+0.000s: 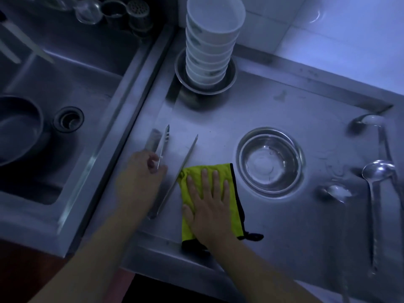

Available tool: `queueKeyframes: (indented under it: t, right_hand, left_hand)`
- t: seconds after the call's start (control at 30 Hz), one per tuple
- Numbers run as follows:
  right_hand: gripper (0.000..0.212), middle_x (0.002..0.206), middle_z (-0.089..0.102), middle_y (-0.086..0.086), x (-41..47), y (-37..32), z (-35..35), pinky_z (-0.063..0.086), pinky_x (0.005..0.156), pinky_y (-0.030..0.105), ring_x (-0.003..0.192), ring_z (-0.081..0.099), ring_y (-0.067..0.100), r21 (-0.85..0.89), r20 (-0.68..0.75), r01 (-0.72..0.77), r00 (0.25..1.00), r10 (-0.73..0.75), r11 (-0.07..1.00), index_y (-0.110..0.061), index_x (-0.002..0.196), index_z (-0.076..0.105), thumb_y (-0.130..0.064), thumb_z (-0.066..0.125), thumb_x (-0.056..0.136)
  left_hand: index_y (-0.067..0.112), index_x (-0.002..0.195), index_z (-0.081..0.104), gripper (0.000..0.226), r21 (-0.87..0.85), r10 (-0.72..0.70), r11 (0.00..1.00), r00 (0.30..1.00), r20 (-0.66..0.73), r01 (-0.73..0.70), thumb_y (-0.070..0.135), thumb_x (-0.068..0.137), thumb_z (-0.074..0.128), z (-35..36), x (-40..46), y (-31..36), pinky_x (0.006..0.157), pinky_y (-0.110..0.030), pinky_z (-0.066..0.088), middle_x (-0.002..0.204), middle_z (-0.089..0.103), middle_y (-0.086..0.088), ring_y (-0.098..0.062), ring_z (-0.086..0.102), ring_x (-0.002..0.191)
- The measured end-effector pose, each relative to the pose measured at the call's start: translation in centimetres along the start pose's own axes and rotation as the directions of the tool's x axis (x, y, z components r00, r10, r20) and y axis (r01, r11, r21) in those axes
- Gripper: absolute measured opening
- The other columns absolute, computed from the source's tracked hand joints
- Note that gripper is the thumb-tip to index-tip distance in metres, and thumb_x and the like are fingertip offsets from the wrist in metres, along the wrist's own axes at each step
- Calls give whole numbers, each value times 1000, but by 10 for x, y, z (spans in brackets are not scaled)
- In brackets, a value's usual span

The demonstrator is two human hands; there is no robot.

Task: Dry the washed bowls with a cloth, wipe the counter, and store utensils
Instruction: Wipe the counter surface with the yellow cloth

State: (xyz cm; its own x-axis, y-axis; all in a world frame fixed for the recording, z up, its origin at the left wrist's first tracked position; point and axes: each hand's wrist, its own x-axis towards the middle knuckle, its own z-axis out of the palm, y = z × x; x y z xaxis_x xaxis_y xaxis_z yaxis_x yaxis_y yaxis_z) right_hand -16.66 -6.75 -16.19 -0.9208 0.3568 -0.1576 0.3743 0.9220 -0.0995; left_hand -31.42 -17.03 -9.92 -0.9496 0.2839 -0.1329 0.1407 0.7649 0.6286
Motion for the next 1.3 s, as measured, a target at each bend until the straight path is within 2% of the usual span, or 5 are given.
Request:
queueKeyframes:
  t: [0.23, 0.5, 0.77, 1.1, 1.3]
  right_hand:
    - [63, 157, 22, 10, -28, 10, 5, 19, 111, 60, 145, 13, 38, 36, -39, 87, 996, -85, 996, -26, 149, 31, -50, 42, 91]
    - [62, 157, 22, 13, 4, 16, 0, 11, 116, 59, 144, 15, 39, 0, -21, -73, 997, 73, 997, -24, 150, 28, -47, 32, 93]
    - [65, 160, -3, 13, 121, 15, -12, -7, 116, 56, 146, -8, 36, 22, 1, -179, 984, 179, 984, -25, 153, 2, -48, 26, 98]
    - [62, 160, 1, 13, 96, -48, 2, -7, 115, 56, 146, -4, 38, -22, 2, 148, 989, -148, 989, -26, 152, 3, -49, 20, 97]
    - [55, 153, 33, 7, 12, -39, 1, 30, 109, 53, 141, 30, 33, -56, -22, 411, 911, -413, 910, -29, 146, 37, -44, 42, 94]
  left_hand:
    - [12, 125, 41, 78, 319, 47, 943, 986, 158, -96, 38, 62, 80, 23, -47, -18, 77, -40, 47, 111, 50, -11, -31, 51, 103]
    - [-9, 128, 42, 60, 222, 90, 971, 996, 21, -92, 7, 75, 66, -1, -40, -24, 89, -44, 35, 111, 52, -28, -41, 45, 104]
    - [-1, 130, 43, 59, 107, 6, 994, 984, -178, 14, 12, 77, 66, -48, -38, -61, 91, -41, 36, 111, 51, -20, -35, 44, 106]
    - [9, 130, 43, 60, 56, -96, 992, 965, -245, 113, 17, 76, 67, -60, -68, -86, 91, -37, 34, 110, 48, -10, -27, 41, 107]
    - [22, 130, 41, 57, -62, -136, 990, 966, -220, 125, 24, 78, 63, -48, -86, -72, 72, -30, 37, 107, 45, 5, -3, 44, 79]
